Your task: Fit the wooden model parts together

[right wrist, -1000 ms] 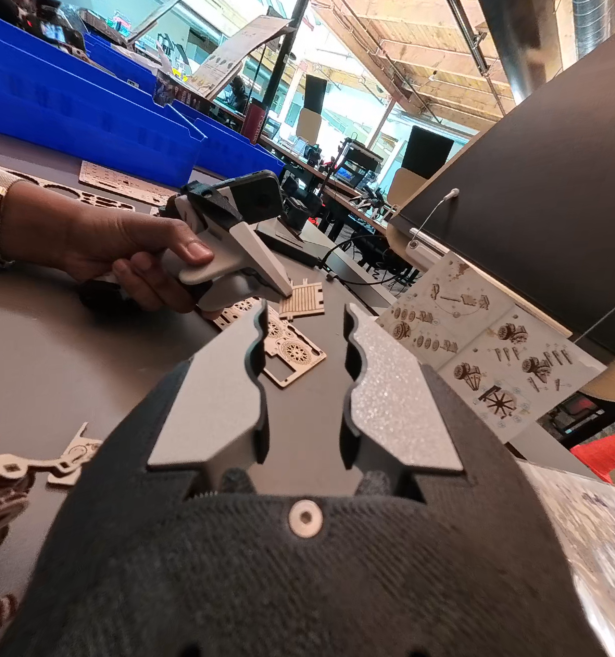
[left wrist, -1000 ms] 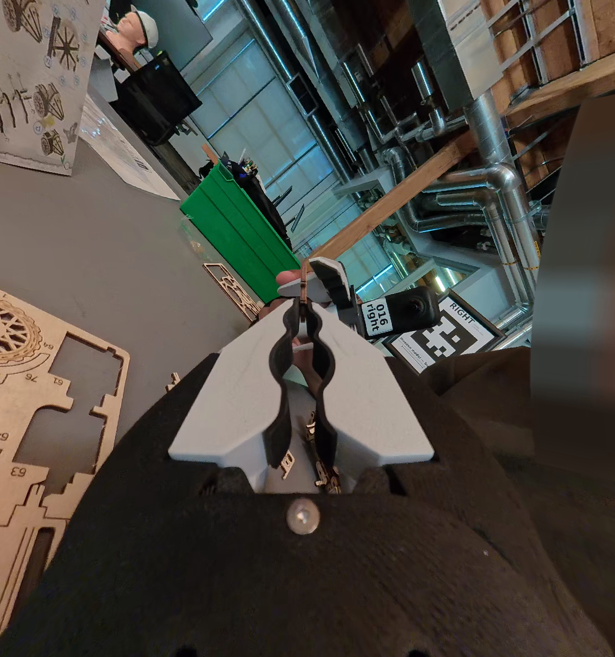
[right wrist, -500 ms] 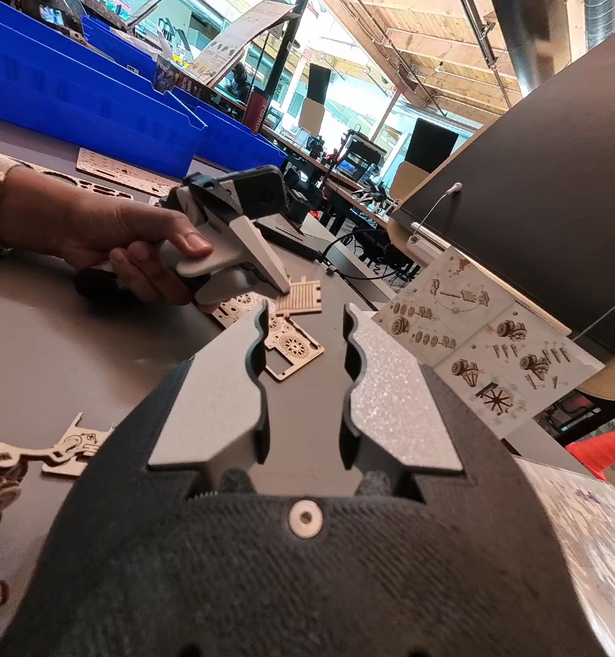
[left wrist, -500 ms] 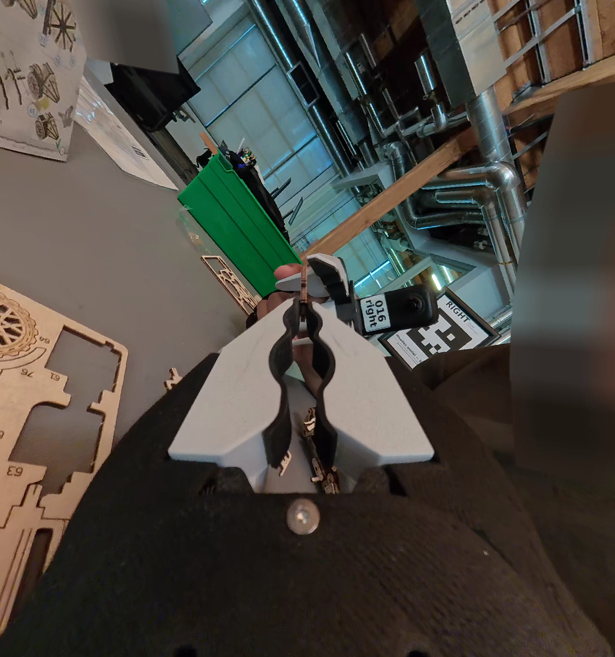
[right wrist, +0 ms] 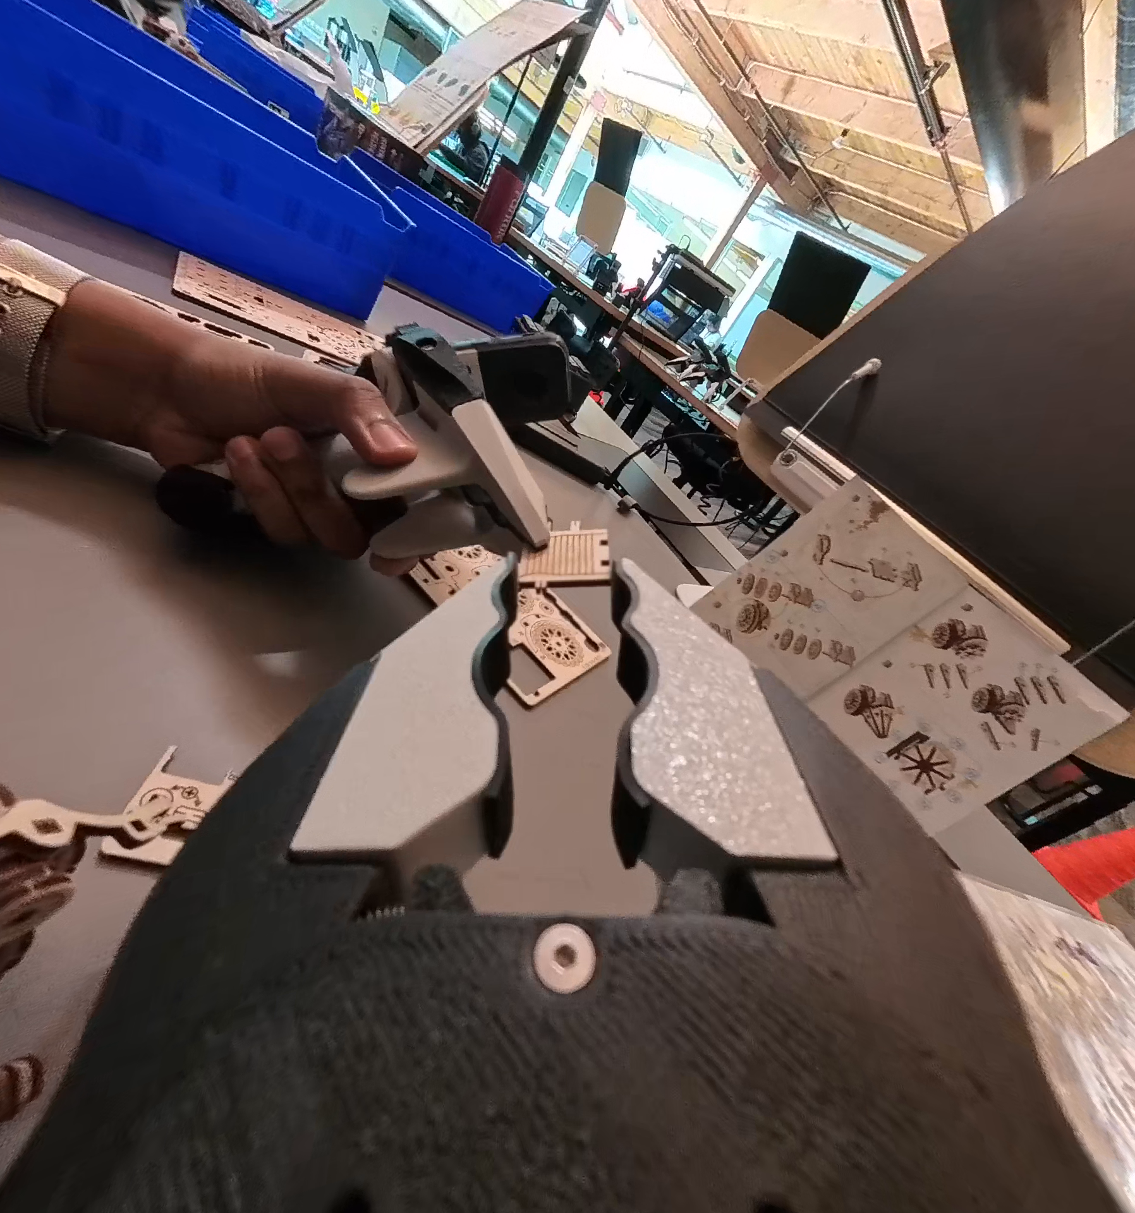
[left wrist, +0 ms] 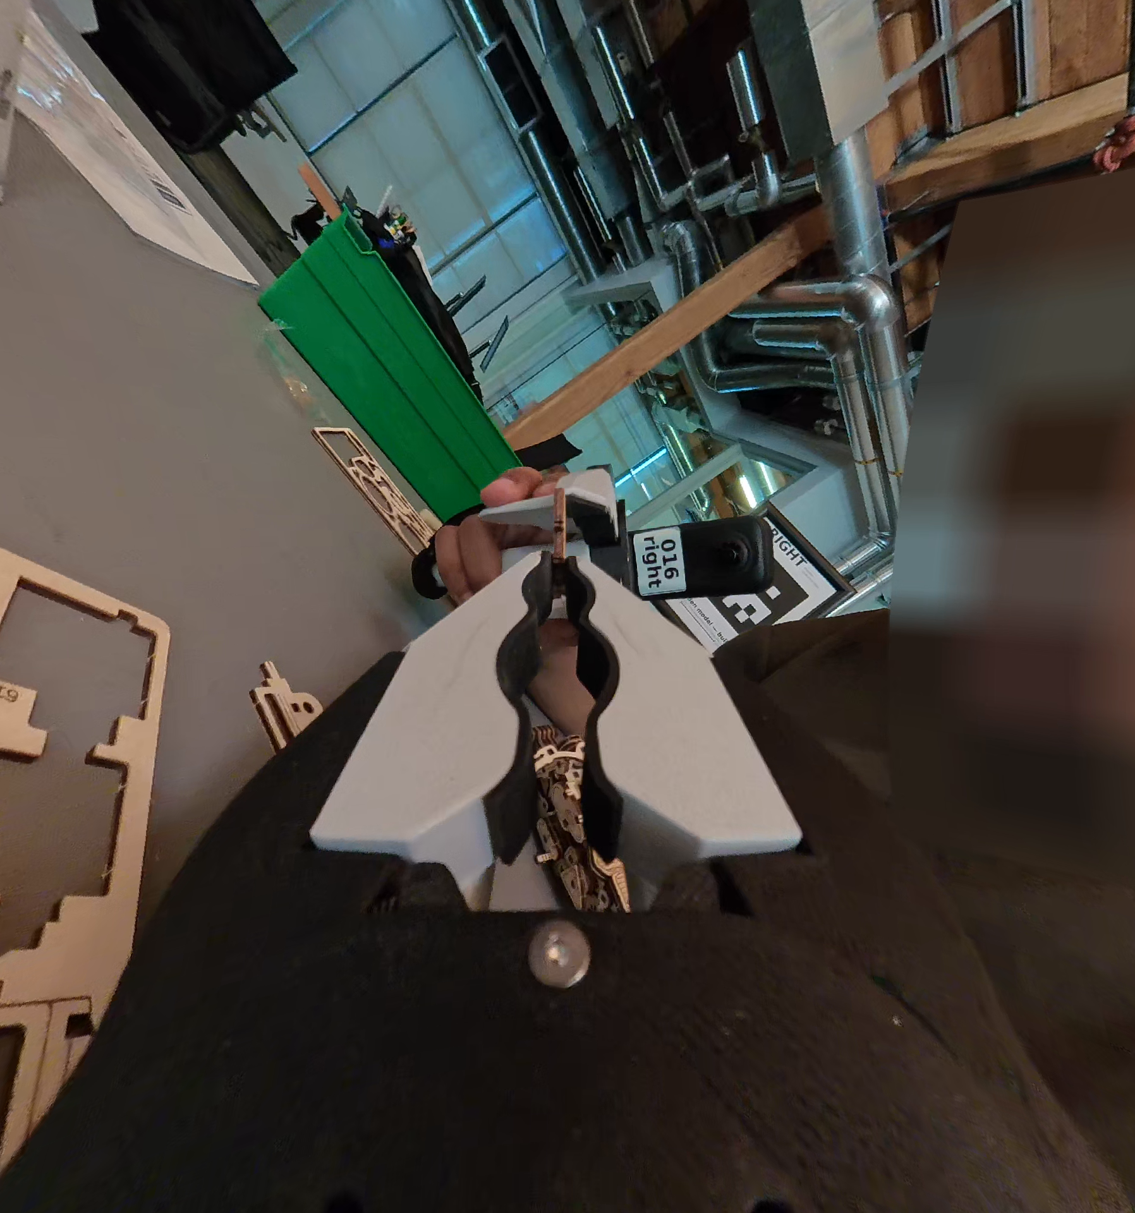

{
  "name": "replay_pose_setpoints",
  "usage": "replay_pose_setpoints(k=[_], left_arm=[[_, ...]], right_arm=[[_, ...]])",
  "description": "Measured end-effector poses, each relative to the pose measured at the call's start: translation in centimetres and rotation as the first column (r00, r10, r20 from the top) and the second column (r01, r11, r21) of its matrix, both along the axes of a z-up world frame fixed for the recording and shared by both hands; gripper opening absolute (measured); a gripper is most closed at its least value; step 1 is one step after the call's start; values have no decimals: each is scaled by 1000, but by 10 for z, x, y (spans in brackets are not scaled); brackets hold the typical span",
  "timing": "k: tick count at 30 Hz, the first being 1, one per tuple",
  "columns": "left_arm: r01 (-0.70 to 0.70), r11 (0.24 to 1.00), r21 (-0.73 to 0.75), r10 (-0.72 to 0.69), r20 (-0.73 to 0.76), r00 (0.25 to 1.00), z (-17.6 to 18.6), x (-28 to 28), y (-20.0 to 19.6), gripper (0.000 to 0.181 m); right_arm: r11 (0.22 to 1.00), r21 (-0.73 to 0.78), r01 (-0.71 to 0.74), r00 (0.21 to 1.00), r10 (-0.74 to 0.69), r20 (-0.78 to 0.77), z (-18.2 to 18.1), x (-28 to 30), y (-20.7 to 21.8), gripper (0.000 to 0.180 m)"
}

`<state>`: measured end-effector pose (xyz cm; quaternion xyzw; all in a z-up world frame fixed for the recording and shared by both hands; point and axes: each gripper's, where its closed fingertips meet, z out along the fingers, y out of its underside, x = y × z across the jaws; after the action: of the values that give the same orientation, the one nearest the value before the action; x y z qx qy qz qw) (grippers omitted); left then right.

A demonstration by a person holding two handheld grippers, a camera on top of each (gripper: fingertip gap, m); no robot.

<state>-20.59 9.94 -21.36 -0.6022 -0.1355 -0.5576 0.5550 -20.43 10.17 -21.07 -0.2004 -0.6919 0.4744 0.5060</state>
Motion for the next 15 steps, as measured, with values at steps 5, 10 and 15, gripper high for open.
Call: replay_pose_setpoints(k=[5,10,15], left_arm=[[24,1000,11,-24,15,1000,2,3,-1,1],[83,997,8,-83,-34,996,0,16,-3,1],[61,998,28,-60,-24,998,3,12,-4,1]], right_arm=[[1000,19,-6,1000,7,-18,3,2,-2,28],[999,3,-35,998,35,-48,9,7,-6,15],[999,-19,-43,997,42,-67,14,9,-6,31]])
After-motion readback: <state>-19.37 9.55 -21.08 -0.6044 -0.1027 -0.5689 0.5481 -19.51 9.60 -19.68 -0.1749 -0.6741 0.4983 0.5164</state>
